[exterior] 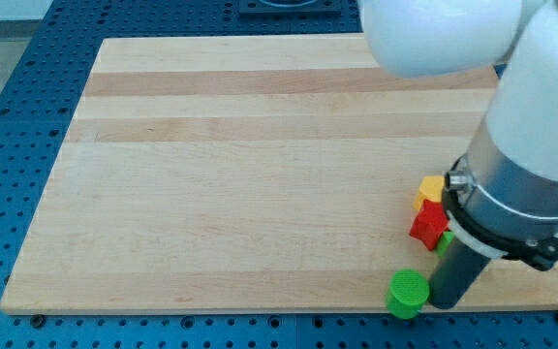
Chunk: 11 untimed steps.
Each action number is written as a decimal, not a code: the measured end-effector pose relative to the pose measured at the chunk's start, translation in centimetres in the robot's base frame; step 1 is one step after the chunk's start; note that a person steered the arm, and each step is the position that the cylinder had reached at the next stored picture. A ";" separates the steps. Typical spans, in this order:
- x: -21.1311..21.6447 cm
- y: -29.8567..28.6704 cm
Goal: Push the green circle to the bottom center of the board
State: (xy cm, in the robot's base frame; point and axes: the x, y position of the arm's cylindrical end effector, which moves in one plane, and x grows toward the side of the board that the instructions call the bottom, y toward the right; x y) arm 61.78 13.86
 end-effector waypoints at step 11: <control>0.0 -4.1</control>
